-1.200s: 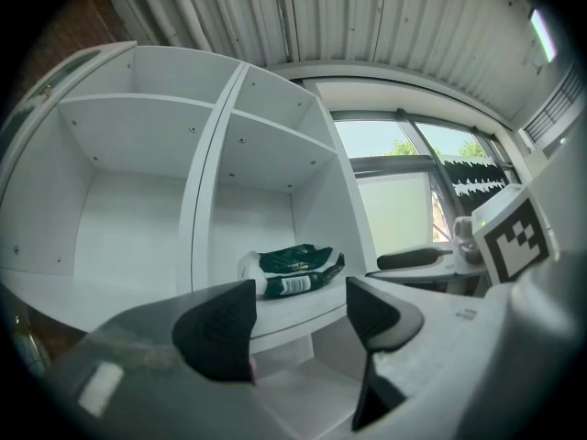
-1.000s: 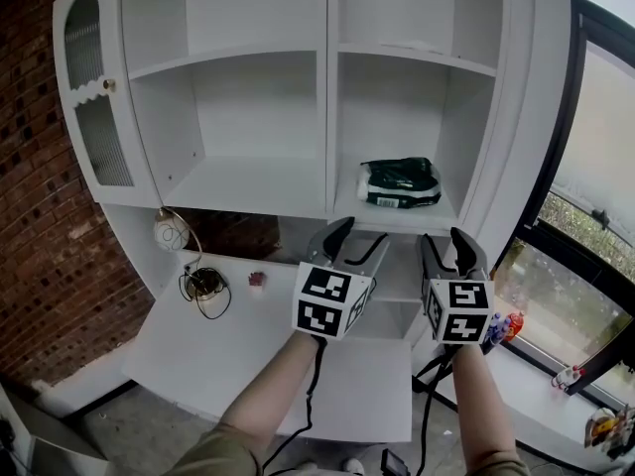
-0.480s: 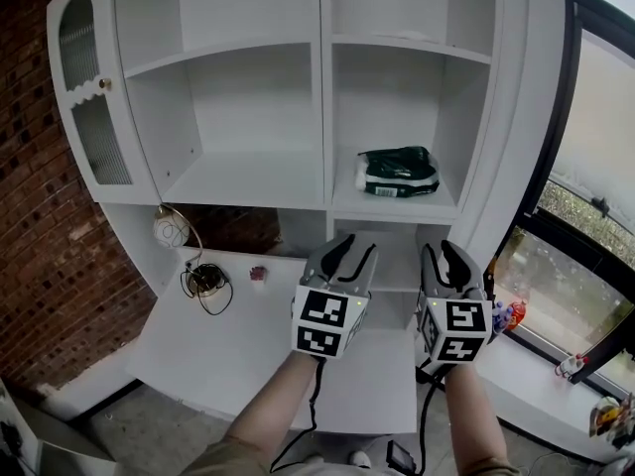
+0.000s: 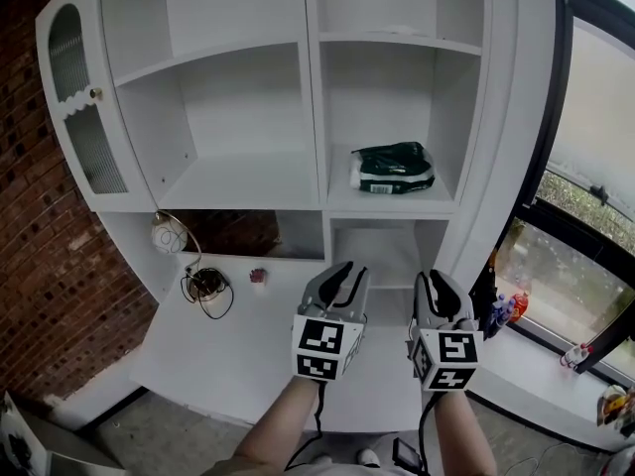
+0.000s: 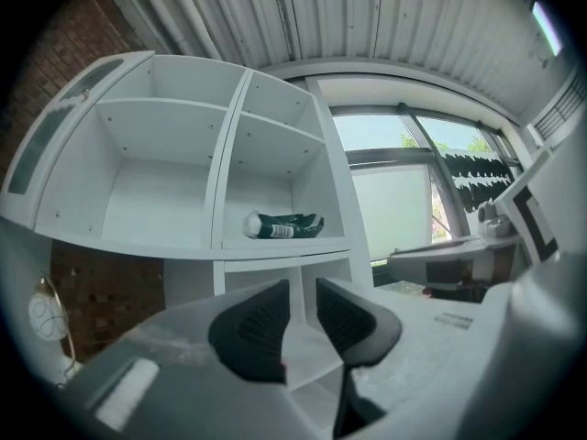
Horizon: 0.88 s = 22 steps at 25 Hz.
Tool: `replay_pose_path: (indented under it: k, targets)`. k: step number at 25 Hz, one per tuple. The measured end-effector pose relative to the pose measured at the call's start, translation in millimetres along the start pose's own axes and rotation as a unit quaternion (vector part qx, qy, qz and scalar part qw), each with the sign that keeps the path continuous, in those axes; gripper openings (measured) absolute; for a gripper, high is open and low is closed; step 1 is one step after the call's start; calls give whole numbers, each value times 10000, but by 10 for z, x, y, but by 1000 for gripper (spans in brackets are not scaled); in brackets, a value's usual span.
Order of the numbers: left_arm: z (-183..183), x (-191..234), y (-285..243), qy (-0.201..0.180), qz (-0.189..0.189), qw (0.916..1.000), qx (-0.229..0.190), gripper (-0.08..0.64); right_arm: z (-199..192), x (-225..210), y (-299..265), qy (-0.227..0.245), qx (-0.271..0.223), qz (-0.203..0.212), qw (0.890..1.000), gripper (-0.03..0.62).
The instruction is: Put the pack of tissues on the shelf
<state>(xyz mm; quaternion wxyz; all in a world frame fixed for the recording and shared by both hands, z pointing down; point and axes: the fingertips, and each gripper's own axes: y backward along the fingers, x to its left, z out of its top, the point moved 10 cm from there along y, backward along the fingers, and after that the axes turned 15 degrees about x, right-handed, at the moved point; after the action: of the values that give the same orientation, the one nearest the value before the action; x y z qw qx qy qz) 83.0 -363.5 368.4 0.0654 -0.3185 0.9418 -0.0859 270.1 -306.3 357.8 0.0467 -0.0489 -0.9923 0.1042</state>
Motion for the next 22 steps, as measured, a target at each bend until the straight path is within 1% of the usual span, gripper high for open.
replay_pose_path:
  k: [3, 7, 12, 17, 22]
  targets:
    - [-111, -19, 48, 140, -49, 9999, 68, 103, -117, 10, 19, -104, 30, 8, 9999, 60]
    - [-209, -34, 83, 159, -45, 9998, 116, 86, -209, 25, 47, -143, 90, -5, 9999, 48]
    - [-250, -61, 136, 2, 38, 9999, 103, 63, -264, 55, 83, -181, 93, 7, 9998, 38]
    - [-306, -90, 163, 56, 30, 9999, 96, 34, -274, 81, 108, -164, 61, 16, 9998, 17]
    - [-371, -89, 181, -37, 131, 9999, 105, 8, -310, 84, 133, -206, 65, 35, 9998, 5]
